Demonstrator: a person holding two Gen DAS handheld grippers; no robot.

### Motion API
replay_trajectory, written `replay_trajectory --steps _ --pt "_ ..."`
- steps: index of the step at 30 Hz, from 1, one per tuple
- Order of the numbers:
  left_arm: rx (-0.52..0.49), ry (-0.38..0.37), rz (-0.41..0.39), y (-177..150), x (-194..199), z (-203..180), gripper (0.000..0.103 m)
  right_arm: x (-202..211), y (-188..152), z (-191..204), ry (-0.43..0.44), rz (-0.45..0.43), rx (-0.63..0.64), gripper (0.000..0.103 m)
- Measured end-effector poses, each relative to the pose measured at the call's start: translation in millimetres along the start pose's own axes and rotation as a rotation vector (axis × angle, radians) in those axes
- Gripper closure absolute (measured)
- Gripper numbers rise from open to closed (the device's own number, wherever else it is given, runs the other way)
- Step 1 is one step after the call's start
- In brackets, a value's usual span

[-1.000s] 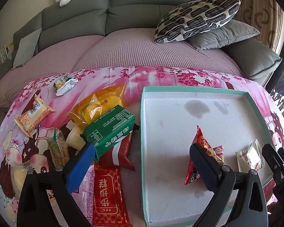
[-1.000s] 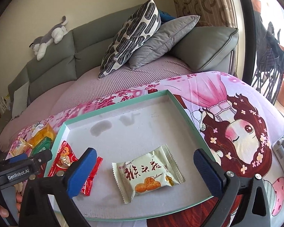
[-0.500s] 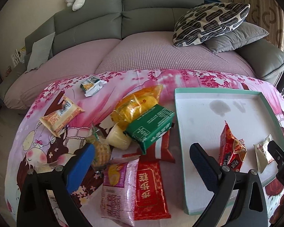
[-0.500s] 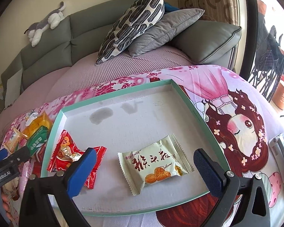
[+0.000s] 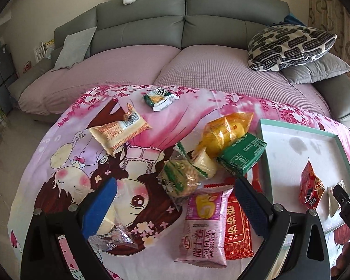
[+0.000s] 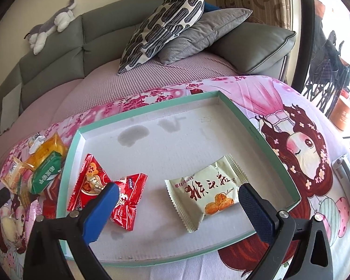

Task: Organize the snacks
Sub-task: 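Move both open tools back from the tray to the snack pile, then grasp the clear bun bag with the left tool while the right grasps the pink Swiss roll bag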

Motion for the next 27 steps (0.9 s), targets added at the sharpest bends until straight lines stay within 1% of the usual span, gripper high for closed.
replay_trajectory --steps 1,6,8,10,13,16,19,22,27 --pt "0.013 0.002 0.000 -0.4 0.1 5.6 0.003 0.1 -0.8 1.6 -0.006 0.004 0.006 0.000" --pt "0.069 0.014 -0.002 -2.1 1.7 34.4 0.003 2.5 -3.7 17.8 0.036 0.020 -0.003 0.000" --pt "0.096 0.028 0.001 -3.6 1.5 49.5 0.003 6.2 -2.8 29.5 0.060 0.009 0.015 0.000" --pt "0.131 0.048 0.006 -5.8 0.6 67.2 0.003 11.6 -1.5 43.2 0.059 -0.013 0.051 0.000" --pt "0.182 0.072 0.015 -10.8 -0.2 93.9 0.003 17.7 -3.2 72.1 0.088 -0.031 0.120 0.000" --pt "0.227 0.099 0.021 -15.9 -0.5 119.0 0.003 19.8 -9.8 99.9 0.083 -0.035 0.189 0.000" --pt "0.260 0.122 0.024 -20.1 0.1 138.0 0.003 24.1 -19.6 132.3 0.115 -0.030 0.236 0.000" --pt "0.281 0.123 0.028 -22.9 -0.9 148.5 0.003 28.6 -30.7 164.8 0.144 -0.027 0.286 0.000" --pt "0.274 0.105 0.044 -25.6 -6.7 149.0 0.003 30.1 -54.4 210.8 0.153 -0.020 0.412 0.000"
Point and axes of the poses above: each gripper's, at about its wrist camera, not at the fingertips, and x roughly against the way its jaws point, z to its left, y to its top, the point moved 10 cm from there along -x, roughly the way its jaws point, and after that the axes turned 1 degree about x, right-handed, at the moved point
